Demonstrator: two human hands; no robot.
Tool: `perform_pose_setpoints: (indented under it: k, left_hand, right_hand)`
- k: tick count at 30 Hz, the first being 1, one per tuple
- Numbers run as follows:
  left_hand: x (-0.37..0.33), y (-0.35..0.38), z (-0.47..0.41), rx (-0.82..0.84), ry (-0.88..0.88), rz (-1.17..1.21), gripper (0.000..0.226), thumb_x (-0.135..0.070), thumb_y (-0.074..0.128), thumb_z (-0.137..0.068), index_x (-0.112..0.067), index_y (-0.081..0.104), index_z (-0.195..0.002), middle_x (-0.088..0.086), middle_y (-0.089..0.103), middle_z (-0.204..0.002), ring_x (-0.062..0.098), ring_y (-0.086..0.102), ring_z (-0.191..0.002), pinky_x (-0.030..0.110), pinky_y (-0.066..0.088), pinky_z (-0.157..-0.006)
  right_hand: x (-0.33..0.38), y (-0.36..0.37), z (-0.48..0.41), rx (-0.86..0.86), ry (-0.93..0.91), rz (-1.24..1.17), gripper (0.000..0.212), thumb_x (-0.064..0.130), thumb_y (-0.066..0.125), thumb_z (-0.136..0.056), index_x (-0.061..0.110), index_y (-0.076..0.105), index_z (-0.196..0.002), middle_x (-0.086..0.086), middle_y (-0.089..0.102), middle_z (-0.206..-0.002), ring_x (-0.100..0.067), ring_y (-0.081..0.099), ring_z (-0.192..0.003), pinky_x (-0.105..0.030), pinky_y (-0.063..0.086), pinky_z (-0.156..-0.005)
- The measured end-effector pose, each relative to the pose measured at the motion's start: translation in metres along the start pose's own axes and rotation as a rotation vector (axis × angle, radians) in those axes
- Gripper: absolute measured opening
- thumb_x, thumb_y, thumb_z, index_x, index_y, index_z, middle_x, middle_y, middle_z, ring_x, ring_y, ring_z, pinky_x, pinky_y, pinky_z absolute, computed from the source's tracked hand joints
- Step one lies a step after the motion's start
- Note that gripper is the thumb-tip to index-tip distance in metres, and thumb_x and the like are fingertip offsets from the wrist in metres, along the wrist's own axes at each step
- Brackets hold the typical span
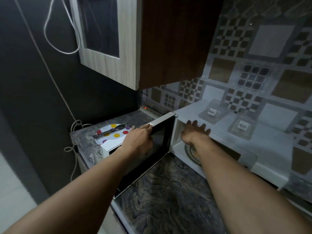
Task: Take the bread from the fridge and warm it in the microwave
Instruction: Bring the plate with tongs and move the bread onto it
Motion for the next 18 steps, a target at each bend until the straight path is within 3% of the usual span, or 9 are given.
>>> perform_pose_setpoints:
  k: [4,10,15,18]
  left_hand:
    - [0.013,-0.001,-0.003,0.006,0.003,0.009,0.058,-0.03,0.04,-0.082,-0.013,0.052,-0.136,0.005,0.049,-0.148,0.023,0.046,-0.134,0.047,0.035,-0.11]
    - [0.033,-0.006,-0.015,0.012,-0.012,0.069,0.046,-0.028,0.044,-0.099,-0.013,0.049,-0.142,0.005,0.045,-0.15,0.024,0.04,-0.14,0.044,0.031,-0.113]
    - [0.055,-0.012,-0.025,0.046,-0.012,0.099,0.035,-0.03,0.04,-0.1,-0.016,0.063,-0.123,0.004,0.058,-0.136,0.031,0.054,-0.122,0.04,0.044,-0.099]
    - [0.074,-0.01,-0.034,0.083,-0.04,0.153,0.025,-0.032,0.038,-0.099,-0.02,0.059,-0.093,0.005,0.067,-0.112,0.033,0.061,-0.105,0.04,0.048,-0.084]
  right_hand:
    - [0.018,-0.004,-0.006,0.004,-0.029,-0.017,0.068,0.04,0.031,-0.102,0.021,-0.001,-0.159,-0.005,-0.006,-0.167,-0.04,-0.005,-0.151,-0.061,0.001,-0.119]
    - [0.062,-0.011,-0.006,-0.028,-0.145,-0.127,0.066,0.049,0.03,-0.102,0.023,0.007,-0.159,-0.005,0.011,-0.166,-0.031,0.012,-0.151,-0.058,0.013,-0.118]
    - [0.097,-0.019,0.002,-0.029,-0.208,-0.159,0.062,0.045,0.028,-0.103,0.022,0.012,-0.159,-0.007,0.011,-0.166,-0.032,0.014,-0.151,-0.058,0.014,-0.118]
    - [0.116,-0.02,0.001,-0.002,-0.243,-0.136,0.057,0.036,0.029,-0.104,0.021,0.018,-0.157,-0.009,0.014,-0.165,-0.034,0.018,-0.149,-0.055,0.021,-0.118]
Point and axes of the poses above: each hand's wrist, its own z-axis away from the middle knuckle, its own y-axis out of the palm, x = y × z, the point moved 7 cm from there along -z, towards the middle knuckle
